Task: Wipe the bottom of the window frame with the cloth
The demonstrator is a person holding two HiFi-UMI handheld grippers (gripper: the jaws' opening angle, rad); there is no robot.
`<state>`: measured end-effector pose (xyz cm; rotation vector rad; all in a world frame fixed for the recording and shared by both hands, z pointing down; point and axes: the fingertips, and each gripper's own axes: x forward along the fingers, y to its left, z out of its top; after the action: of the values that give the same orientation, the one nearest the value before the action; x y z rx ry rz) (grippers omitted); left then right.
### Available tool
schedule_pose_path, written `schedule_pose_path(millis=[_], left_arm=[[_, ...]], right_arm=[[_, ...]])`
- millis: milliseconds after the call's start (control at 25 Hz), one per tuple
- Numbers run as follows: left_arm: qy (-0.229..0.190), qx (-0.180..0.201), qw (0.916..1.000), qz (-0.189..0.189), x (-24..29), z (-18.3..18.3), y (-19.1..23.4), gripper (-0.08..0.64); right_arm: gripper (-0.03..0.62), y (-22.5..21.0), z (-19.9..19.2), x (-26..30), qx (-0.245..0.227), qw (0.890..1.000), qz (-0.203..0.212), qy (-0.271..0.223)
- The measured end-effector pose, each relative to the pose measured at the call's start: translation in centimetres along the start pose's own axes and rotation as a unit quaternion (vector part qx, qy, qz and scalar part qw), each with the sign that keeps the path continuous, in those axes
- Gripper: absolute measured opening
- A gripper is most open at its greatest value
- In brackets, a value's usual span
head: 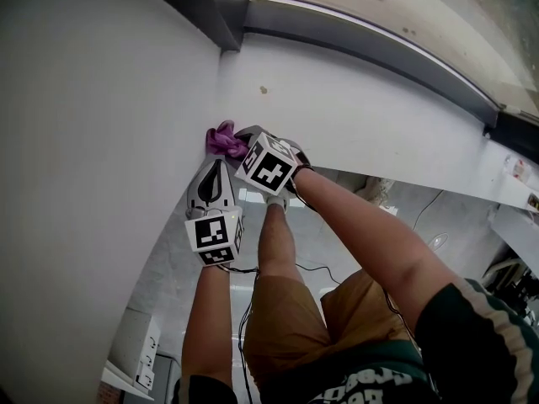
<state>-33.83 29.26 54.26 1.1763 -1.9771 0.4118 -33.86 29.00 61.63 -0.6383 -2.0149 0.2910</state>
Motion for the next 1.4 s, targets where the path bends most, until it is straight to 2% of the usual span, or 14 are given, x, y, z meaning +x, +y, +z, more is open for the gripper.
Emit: schedule_pose_path(millis=[120, 720, 1080, 1400], left_arm=[[0.001, 0.019, 0.9998, -0.009, 0.2, 0.3, -0.4, 0.003], [0.011, 0.101, 0.9921, -0.073, 2.2, 2.0, -8.3, 0.003], [0.024, 0.116, 0.9891, -0.088, 3.1, 2.2, -13.4, 0.003], [0.026, 0.136, 0.9842, -0.11, 3.8, 2.6, -19.8, 0.003]], right_arm=[[0.166, -0.2, -0.4, -0.3, -0.007, 1.0, -0.019, -0.002], [0.166, -2.3, -8.1, -6.4, 0.065, 0.996, -0.062, -0.012], [0.166, -4.0, -13.3, -10.8, 0.108, 0.99, -0.09, -0.017], [0.166, -5.2, -18.4, -14.8, 0.141, 0.984, -0.111, -0.021]])
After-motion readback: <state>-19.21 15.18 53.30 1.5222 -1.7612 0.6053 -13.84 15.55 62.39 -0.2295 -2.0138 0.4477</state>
